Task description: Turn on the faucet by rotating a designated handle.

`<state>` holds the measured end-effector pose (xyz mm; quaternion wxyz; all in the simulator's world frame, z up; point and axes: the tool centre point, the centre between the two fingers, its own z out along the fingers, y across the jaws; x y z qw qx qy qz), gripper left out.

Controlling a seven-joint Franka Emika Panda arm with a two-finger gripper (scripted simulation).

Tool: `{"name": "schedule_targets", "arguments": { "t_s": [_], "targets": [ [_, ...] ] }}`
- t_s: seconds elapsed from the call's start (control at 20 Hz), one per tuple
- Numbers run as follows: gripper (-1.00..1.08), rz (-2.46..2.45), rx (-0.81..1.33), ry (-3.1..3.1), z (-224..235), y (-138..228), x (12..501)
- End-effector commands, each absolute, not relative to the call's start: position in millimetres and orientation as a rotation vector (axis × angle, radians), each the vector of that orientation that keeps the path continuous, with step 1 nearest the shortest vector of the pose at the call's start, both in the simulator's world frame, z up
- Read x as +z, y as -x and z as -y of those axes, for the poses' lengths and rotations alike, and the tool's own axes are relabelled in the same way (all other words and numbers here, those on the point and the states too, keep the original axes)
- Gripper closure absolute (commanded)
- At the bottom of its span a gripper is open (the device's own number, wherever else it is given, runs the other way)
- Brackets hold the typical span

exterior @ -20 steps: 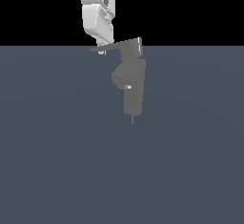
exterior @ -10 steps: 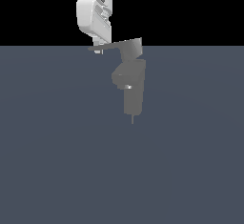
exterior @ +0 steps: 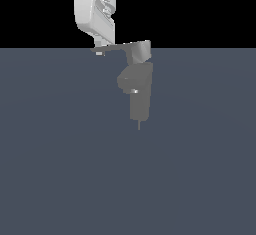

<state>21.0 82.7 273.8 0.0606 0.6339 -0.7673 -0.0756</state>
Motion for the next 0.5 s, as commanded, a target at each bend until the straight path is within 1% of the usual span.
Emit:
{"name": "schedule_targets", "arguments": {
  "t_s": [0.0,0.45],
  "targets": [
    [1.08,2.319,-0.232,-1.916,-84,-12,276],
    [1.08,2.319,-0.232,-1.916,-90,12,281]
  ]
}}
